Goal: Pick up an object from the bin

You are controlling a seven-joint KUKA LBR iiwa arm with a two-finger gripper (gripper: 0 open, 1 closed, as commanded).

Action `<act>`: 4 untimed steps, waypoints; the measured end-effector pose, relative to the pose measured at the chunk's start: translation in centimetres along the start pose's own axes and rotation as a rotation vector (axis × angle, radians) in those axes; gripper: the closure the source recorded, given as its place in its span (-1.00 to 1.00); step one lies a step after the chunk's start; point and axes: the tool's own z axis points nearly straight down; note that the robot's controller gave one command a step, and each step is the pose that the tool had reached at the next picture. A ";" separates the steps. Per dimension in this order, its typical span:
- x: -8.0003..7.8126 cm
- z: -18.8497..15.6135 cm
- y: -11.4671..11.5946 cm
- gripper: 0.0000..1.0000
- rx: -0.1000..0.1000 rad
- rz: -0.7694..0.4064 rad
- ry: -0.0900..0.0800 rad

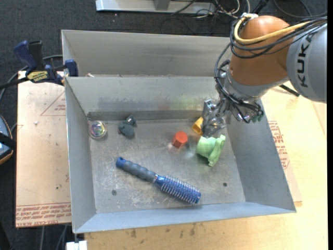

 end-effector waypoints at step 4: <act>-3.5 12.9 1.2 1.00 0.000 0.141 -0.004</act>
Offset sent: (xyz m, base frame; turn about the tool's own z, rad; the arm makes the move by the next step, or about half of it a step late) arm 0.0102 -0.0045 -0.1000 0.1594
